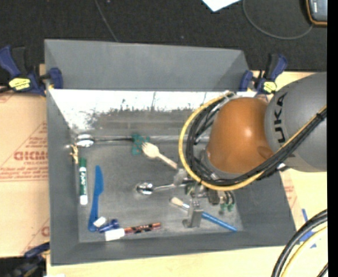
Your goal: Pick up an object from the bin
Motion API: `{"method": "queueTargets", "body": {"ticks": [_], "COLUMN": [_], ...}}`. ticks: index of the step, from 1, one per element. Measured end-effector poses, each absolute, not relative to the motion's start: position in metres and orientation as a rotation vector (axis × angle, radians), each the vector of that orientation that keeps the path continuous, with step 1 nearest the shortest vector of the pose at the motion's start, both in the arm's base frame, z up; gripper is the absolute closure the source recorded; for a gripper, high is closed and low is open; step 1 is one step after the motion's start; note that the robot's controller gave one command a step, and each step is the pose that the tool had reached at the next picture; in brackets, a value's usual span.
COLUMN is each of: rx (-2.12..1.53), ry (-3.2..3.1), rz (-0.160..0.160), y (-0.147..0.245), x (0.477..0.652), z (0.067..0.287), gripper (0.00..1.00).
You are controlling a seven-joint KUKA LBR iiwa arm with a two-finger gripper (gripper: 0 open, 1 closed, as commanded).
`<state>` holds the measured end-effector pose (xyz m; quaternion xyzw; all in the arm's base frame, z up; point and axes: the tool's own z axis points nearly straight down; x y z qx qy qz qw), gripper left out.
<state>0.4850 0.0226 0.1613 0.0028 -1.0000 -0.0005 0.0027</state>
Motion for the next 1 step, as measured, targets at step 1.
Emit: {"method": "queueTargets", "body": {"ticks": [1], "rx": [0.006], "ry": [-3.144], "rz": [-0.003], "y": [0.0228], "x": [0.4871], "z": [0.1647], "gripper": [0.00]}}
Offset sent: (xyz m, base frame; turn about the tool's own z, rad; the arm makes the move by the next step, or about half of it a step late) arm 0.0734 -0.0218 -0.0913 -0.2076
